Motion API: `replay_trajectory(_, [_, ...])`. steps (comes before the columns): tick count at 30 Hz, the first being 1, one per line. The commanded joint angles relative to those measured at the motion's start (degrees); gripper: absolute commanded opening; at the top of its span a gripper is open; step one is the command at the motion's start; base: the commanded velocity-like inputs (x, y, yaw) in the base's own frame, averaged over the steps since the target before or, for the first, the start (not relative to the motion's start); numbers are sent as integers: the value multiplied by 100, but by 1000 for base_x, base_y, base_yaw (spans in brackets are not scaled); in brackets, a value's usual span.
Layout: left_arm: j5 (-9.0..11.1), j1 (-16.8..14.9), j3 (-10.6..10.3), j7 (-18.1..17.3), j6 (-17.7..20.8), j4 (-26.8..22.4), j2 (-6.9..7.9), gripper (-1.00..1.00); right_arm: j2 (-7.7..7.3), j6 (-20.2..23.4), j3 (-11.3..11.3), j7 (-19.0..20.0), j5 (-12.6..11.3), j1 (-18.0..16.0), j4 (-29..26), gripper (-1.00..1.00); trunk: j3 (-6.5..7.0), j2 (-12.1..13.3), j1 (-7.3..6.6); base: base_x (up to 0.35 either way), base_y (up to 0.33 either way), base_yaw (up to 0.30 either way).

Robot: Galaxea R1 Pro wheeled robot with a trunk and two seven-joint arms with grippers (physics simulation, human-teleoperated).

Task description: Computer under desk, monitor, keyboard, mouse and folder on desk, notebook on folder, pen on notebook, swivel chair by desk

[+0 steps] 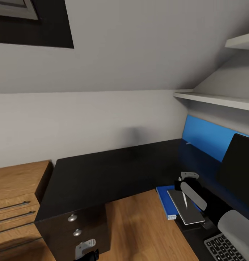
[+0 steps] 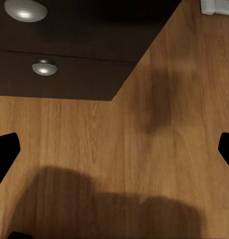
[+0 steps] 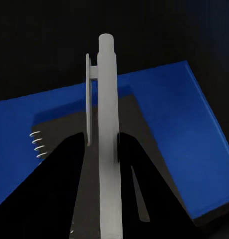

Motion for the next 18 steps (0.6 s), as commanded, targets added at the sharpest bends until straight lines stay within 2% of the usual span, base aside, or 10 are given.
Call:
replay_trajectory(1, [52, -2, -14, 42, 24, -13, 0, 100, -6, 3, 24, -45, -45, -9, 45, -100, -8, -5, 2, 202, -90, 0])
replay_trajectory(7, [48, -2, -74, 42, 29, -7, -3, 100, 1, -183, 20, 16, -15, -19, 464, -100, -8, -5, 2, 143, -76, 0])
replay_trajectory(11, [51, -2, -299, 77, 26, -9, -3, 100, 11, -298, 25, 69, 77, -22, 571, -100, -8, -5, 2, 22, -13, 0])
replay_trajectory(14, [59, -2, -361, 99, 31, -10, -3, 100, 19, -315, 27, 92, 111, -23, 590, -100, -8, -5, 2, 5, -3, 0])
replay_trajectory(18, [75, -2, -394, 108, 37, -5, -9, 100, 22, -315, 28, 237, 125, -23, 598, -100, -79, -166, 90, 1, 0, 0])
